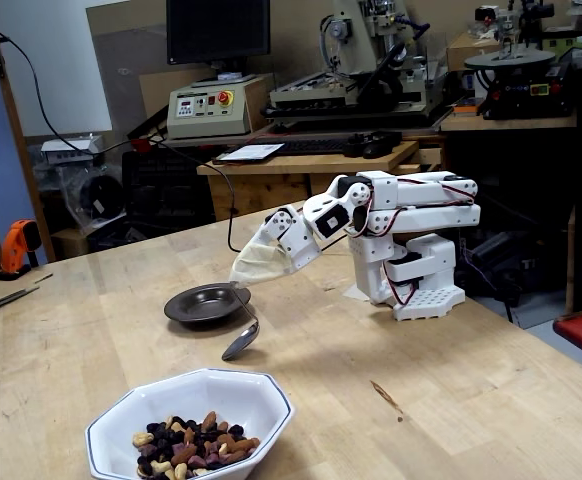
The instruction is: Use spoon to transfer food from the white bowl to brown plate
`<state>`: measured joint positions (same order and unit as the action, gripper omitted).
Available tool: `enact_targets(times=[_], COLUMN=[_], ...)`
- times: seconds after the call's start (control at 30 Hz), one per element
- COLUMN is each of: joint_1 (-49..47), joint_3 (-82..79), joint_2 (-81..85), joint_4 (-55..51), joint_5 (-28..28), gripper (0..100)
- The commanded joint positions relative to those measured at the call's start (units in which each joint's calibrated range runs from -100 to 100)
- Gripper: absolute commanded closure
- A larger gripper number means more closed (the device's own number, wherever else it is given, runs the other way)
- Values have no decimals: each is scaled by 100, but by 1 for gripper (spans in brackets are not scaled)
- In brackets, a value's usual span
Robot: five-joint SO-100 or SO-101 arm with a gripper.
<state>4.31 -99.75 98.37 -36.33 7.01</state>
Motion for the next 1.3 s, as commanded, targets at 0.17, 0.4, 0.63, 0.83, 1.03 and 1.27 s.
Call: enact_targets(times=[0.17, 0.4, 0.63, 0.83, 1.03, 1.27], joint_1=[-23, -23, -31, -623, -1534, -2468], joint_3=[1134, 2877, 4400, 6054, 7674, 9072], joint_2=[1, -385, -2267, -3465, -4270, -5168], joint_4=[-27, -43, -478, -1489, -2319, -2770], joint_5=[-29, -29, 0, 5, -10, -24], gripper=[96, 96, 96, 96, 96, 96])
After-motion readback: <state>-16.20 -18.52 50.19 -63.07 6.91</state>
